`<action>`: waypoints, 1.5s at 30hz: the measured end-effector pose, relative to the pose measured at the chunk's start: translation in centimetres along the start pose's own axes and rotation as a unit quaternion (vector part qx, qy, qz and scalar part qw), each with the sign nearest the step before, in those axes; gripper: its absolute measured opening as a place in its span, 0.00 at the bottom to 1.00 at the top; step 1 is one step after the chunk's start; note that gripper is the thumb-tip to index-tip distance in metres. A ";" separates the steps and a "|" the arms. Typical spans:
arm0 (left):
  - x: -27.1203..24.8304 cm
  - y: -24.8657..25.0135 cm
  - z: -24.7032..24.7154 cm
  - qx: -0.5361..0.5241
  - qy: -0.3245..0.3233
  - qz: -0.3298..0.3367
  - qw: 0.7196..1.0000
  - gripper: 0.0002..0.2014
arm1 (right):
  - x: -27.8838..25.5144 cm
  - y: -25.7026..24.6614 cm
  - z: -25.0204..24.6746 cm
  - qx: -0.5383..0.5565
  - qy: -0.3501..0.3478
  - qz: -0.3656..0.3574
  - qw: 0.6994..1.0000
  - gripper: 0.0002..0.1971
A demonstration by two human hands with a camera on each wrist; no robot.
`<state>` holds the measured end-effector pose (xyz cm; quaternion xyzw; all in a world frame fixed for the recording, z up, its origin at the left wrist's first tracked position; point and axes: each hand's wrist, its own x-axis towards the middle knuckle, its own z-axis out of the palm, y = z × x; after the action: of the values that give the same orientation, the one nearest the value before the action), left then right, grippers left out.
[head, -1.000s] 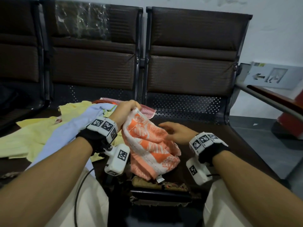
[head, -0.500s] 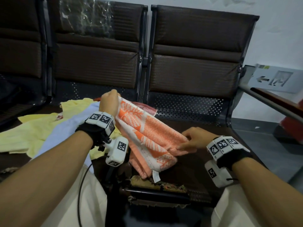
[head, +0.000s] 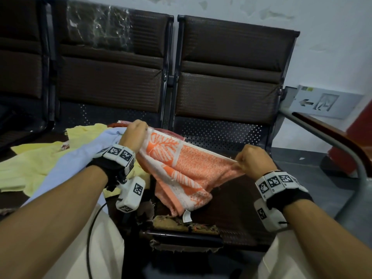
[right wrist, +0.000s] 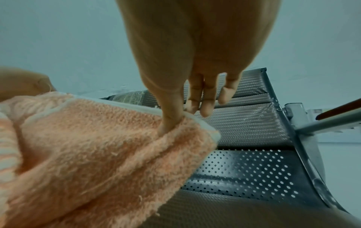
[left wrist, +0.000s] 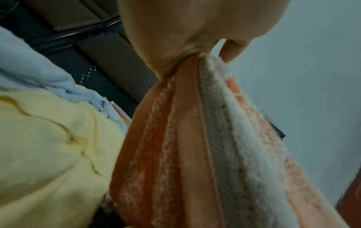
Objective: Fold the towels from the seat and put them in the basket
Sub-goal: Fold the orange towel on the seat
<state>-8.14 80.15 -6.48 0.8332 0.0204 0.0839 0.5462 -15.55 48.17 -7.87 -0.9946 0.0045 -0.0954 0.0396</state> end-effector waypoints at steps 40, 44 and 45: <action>-3.0 9.8 -5.1 -0.114 -0.027 0.141 0.983 0.09 | -1.3 1.8 -11.9 0.288 0.324 0.146 0.889 0.08; -2.8 8.5 -3.6 -0.068 -0.141 0.003 0.988 0.11 | -0.4 2.0 -9.3 0.279 0.203 0.203 0.916 0.13; -2.9 8.2 -3.3 -0.072 -0.169 -0.016 0.983 0.11 | -0.3 1.8 -8.7 0.293 0.191 0.212 0.912 0.13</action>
<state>-12.05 79.41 1.97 0.7935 -0.0652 -0.0656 0.6015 -17.50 45.66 0.48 -0.8768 0.1951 -0.2703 0.3465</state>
